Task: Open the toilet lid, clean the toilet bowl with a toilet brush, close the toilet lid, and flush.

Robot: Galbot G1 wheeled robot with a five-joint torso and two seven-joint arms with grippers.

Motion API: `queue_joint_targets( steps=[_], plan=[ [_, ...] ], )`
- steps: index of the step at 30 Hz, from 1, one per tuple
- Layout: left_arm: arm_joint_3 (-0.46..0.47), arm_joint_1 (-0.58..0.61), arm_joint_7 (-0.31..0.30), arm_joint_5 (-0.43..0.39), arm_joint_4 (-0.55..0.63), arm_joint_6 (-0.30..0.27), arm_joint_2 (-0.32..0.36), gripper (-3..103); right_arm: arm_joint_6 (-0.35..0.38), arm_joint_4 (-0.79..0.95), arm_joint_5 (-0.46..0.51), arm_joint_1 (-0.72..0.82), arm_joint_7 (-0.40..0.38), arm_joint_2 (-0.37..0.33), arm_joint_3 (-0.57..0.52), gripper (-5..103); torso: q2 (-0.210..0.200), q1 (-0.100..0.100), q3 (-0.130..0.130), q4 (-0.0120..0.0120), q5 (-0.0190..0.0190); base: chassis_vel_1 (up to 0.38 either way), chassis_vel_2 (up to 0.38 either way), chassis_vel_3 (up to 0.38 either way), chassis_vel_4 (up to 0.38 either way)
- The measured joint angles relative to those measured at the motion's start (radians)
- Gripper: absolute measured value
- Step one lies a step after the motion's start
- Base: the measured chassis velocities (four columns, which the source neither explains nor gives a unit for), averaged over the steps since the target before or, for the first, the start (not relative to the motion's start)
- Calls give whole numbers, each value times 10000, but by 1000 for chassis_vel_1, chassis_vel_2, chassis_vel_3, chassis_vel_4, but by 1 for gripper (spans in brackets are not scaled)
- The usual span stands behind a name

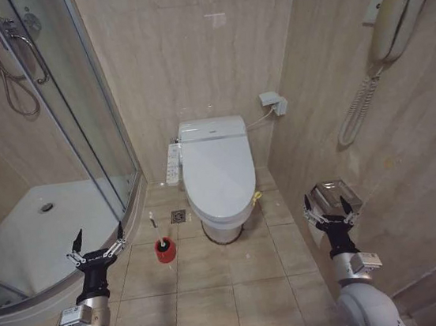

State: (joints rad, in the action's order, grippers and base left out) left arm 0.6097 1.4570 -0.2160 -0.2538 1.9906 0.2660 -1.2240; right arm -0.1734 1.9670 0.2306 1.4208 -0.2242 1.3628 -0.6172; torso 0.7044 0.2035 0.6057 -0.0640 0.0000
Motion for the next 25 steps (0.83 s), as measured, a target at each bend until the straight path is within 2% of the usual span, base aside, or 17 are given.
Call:
queue_joint_targets(
  steps=[25],
  plan=[
    [0,3,0,0,0,0,0,100,0,0,0,2,0,0,0,100,0,-5,-2,0,0,-1,1,2,-2]
  ],
)
